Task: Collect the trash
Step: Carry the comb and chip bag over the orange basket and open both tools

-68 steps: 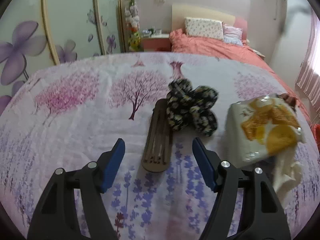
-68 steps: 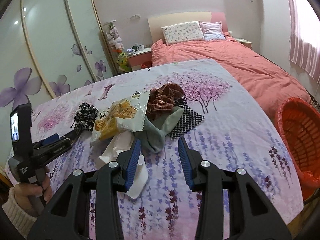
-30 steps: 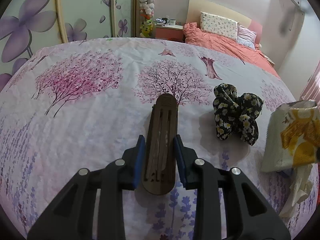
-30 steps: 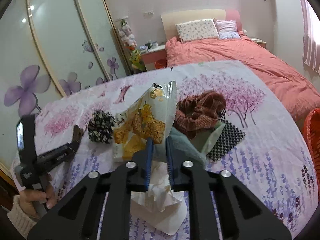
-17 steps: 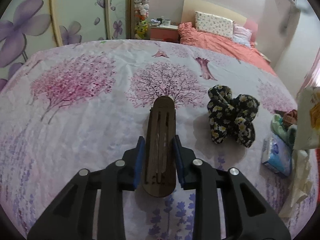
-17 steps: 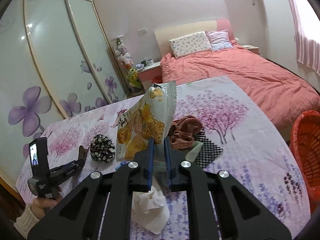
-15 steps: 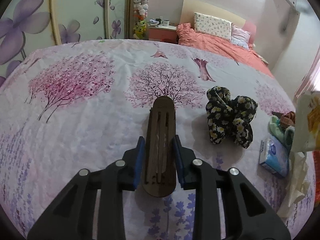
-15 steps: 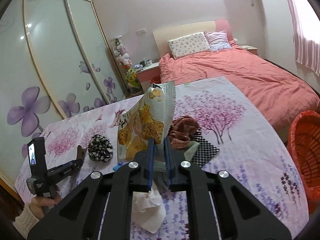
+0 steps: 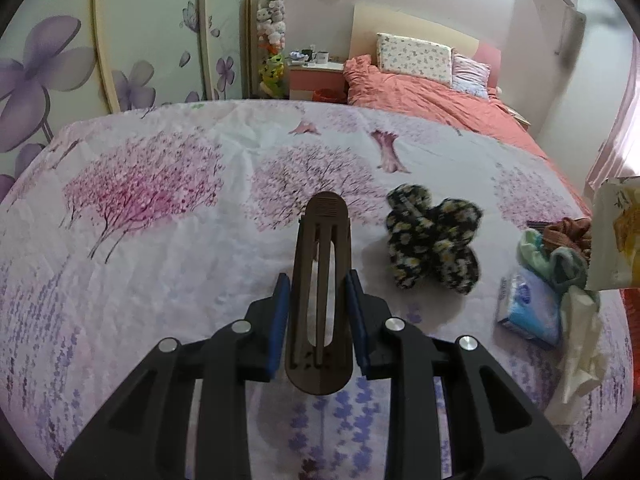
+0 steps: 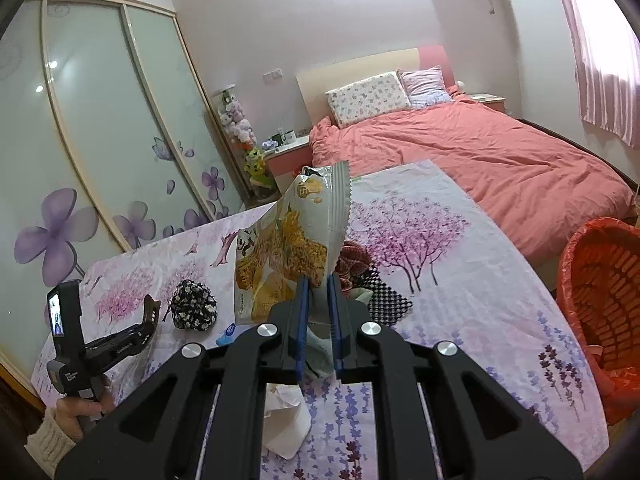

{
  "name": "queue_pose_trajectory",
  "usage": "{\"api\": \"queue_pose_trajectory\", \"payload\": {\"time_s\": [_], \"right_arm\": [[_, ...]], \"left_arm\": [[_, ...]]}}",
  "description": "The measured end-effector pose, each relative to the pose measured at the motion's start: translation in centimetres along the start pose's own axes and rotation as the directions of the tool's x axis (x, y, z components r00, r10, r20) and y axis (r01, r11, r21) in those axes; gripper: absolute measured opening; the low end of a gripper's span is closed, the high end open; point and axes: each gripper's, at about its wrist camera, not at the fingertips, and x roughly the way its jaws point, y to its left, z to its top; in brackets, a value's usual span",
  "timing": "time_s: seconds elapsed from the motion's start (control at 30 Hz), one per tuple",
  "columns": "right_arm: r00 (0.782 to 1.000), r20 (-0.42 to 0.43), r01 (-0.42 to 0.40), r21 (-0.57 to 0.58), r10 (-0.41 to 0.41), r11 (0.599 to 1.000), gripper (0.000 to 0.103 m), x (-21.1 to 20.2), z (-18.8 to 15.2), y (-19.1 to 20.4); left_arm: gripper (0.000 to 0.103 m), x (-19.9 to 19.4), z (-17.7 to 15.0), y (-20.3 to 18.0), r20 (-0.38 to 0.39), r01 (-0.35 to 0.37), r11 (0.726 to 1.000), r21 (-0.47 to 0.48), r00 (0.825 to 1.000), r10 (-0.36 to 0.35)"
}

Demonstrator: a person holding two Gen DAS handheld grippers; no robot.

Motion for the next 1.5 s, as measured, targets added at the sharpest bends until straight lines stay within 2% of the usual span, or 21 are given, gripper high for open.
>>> {"api": "queue_pose_trajectory", "payload": {"time_s": [0.17, 0.4, 0.6, 0.83, 1.17, 1.5], "right_arm": [[1.000, 0.022, 0.005, 0.018, -0.006, 1.000, 0.010, -1.2, 0.3, -1.1], [0.996, 0.077, 0.033, 0.032, -0.036, 0.999, 0.010, -3.8, 0.6, -3.0], [0.989, 0.125, 0.073, 0.060, -0.080, 0.996, 0.010, -6.0, 0.8, -5.2], [0.973, 0.174, 0.136, 0.096, -0.152, 0.986, 0.010, -8.3, 0.6, -8.1], [0.930, 0.233, 0.251, 0.159, -0.283, 0.955, 0.010, -11.0, 0.3, -12.2], [0.853, 0.259, 0.395, 0.247, -0.453, 0.885, 0.010, -12.9, -0.6, -17.2]], "left_arm": [[0.028, -2.5, 0.7, -1.9, 0.035, 0.027, 0.999, 0.032, 0.999, -0.028], [0.028, -6.4, 1.4, -6.4, 0.085, 0.109, 0.990, 0.092, 0.990, -0.116], [0.028, -9.3, 1.1, -11.8, 0.106, 0.184, 0.967, 0.174, 0.973, -0.204], [0.028, -11.6, 0.1, -18.4, 0.100, 0.270, 0.926, 0.264, 0.947, -0.305], [0.028, -13.1, -2.4, -27.5, 0.041, 0.403, 0.842, 0.358, 0.894, -0.445], [0.028, -12.8, -5.1, -35.8, -0.039, 0.505, 0.758, 0.414, 0.841, -0.539]]}}
